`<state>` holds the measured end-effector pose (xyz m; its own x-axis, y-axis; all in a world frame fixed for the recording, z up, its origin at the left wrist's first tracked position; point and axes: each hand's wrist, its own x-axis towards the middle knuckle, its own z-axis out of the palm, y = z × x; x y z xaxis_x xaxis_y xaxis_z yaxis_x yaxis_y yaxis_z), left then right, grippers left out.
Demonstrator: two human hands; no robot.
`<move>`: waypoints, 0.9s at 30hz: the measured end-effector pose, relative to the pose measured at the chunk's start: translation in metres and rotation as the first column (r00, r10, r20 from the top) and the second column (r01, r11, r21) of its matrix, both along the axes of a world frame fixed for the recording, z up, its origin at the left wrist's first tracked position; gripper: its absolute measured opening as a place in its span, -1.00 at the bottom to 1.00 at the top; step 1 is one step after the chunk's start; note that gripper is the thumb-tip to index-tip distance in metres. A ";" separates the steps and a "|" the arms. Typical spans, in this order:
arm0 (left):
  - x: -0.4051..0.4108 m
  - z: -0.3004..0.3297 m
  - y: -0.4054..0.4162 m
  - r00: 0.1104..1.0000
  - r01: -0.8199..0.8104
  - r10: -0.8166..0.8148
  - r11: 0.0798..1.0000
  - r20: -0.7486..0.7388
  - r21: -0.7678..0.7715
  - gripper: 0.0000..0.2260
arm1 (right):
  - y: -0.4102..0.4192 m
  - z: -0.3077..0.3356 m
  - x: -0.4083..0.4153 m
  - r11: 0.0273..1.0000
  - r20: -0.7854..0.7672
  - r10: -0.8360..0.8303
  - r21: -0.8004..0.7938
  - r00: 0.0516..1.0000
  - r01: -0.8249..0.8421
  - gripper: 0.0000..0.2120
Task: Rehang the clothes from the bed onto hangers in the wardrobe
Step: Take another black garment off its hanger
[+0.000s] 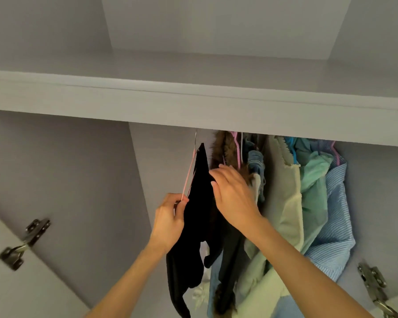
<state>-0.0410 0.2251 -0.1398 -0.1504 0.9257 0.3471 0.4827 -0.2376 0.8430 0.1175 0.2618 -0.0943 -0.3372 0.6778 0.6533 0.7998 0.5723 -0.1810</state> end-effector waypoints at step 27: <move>-0.073 -0.109 -0.277 0.583 -0.808 0.758 0.506 -0.292 -0.302 -0.76 | -0.100 -0.102 -0.171 0.079 -0.265 0.527 -0.931 0.807 -0.357 -0.73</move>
